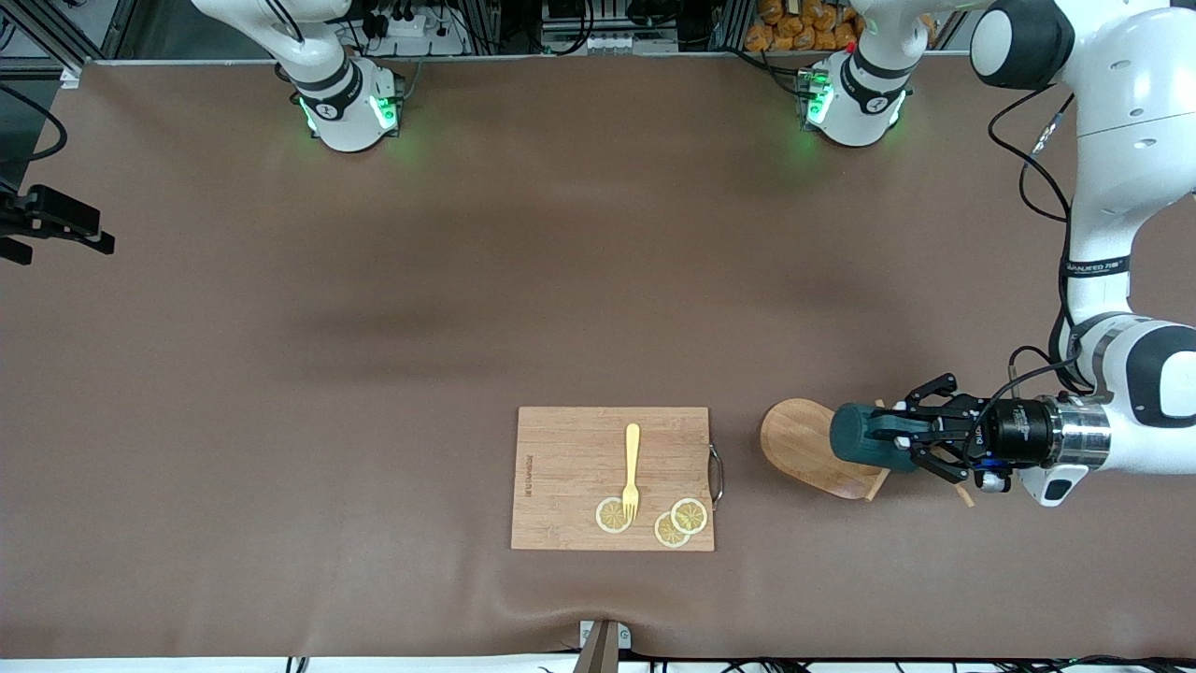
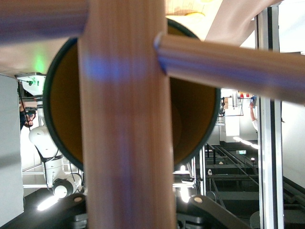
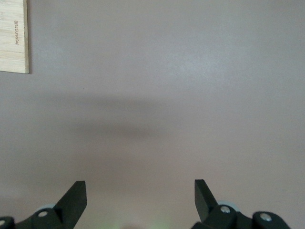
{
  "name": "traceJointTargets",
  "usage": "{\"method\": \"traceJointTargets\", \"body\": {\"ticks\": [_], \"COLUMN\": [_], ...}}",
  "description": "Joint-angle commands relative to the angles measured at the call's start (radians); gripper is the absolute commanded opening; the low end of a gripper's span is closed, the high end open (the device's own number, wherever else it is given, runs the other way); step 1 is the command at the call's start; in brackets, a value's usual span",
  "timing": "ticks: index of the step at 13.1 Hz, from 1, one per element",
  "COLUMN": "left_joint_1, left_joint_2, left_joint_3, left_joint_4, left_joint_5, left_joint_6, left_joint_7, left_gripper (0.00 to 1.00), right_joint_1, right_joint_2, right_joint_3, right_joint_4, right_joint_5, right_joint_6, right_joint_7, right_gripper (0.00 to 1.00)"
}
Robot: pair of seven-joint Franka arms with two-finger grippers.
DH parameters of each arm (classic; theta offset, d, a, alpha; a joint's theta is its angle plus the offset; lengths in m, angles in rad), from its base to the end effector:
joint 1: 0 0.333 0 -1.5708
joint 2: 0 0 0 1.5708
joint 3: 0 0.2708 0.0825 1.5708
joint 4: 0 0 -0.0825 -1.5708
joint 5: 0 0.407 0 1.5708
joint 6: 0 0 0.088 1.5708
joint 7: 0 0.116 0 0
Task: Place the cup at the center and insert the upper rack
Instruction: 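Hang the mug on the peg and open the left gripper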
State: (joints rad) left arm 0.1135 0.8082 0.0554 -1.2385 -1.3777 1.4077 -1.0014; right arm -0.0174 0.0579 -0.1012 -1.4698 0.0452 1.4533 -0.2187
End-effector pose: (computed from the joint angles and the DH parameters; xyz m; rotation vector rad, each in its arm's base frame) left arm 0.7123 -0.0172 0.2897 1.3994 1.2143 -1.1608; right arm 0.5769 -0.0615 0.5766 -3.0846 -0.1601 0.1027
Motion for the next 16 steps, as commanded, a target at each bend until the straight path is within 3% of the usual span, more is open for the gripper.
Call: {"method": "traceJointTargets", "body": {"ticks": [1,8,12,14,16], "left_joint_1": [0.024,0.026,0.040,0.043,0.043], "left_joint_2": [0.005,0.016,0.026,0.028,0.031], "left_joint_3": [-0.009,-0.009,-0.009,-0.009,-0.011], "left_joint_4": [0.007,0.007,0.007,0.007,0.007], "left_joint_5": [-0.024,-0.053,-0.069,-0.072,-0.073], "left_joint_6": [-0.033,-0.047,-0.069,-0.072,-0.075], "left_joint_7": [0.017,0.018,0.018,0.018,0.018], "left_gripper": [0.00,0.00,0.09,0.19,0.19], "right_joint_1": [0.004,0.004,0.005,0.005,0.005], "right_joint_2": [0.000,0.000,0.000,0.000,0.000], "right_joint_3": [0.000,0.000,0.000,0.000,0.000], "right_joint_4": [0.014,0.014,0.014,0.014,0.014], "right_joint_5": [-0.004,-0.004,-0.004,-0.004,-0.004], "right_joint_6": [-0.007,-0.008,-0.010,-0.008,-0.008], "right_joint_7": [-0.001,-0.001,-0.001,-0.001,-0.001], "right_gripper": [1.00,1.00,1.00,1.00,1.00]}}
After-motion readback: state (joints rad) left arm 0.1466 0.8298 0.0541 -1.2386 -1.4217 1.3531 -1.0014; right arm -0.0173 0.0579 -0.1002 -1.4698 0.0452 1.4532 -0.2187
